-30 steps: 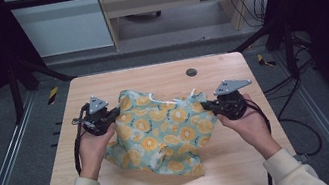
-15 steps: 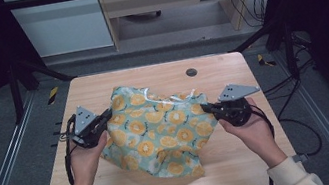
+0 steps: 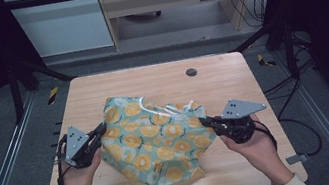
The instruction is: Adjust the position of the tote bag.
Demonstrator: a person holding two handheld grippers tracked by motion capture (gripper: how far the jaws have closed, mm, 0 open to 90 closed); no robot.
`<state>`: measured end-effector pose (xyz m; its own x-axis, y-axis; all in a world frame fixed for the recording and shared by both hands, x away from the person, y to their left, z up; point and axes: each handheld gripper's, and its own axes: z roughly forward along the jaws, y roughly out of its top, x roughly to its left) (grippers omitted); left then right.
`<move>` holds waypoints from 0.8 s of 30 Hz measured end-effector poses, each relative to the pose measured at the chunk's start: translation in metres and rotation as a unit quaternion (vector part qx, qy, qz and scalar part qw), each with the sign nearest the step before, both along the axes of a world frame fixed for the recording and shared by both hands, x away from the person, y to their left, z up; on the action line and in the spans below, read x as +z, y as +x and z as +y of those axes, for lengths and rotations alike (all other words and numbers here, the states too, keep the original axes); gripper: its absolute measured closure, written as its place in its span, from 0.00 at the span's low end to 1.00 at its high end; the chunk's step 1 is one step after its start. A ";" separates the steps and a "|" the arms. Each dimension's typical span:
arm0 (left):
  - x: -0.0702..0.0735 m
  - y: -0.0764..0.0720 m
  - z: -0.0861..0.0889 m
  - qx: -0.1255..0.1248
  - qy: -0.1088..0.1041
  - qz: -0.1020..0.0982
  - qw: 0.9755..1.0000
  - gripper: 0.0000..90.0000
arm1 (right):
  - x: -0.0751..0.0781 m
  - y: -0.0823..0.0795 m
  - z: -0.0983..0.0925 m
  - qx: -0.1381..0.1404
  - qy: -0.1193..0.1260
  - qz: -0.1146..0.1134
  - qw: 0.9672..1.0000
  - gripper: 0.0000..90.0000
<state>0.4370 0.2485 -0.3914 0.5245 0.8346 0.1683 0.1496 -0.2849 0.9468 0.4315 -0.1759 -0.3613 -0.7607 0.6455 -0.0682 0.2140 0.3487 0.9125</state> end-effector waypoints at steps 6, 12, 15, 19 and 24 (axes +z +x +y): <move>-0.010 -0.017 0.011 -0.004 -0.007 -0.001 1.000 1.00 | -0.005 -0.012 0.007 0.017 0.001 0.001 1.000 1.00; -0.024 -0.032 0.021 -0.012 -0.002 0.009 1.000 1.00 | -0.013 -0.025 0.015 0.037 0.000 0.008 0.999 1.00; -0.029 -0.036 0.025 -0.012 -0.006 0.016 1.000 1.00 | -0.020 -0.030 0.018 0.045 -0.004 0.010 0.999 1.00; -0.030 -0.041 0.028 -0.016 0.007 0.013 1.000 1.00 | -0.026 -0.033 0.020 0.055 0.000 0.015 0.998 1.00; -0.035 -0.042 0.028 -0.016 0.019 0.027 0.999 1.00 | -0.032 -0.036 0.020 0.067 0.004 0.022 0.997 1.00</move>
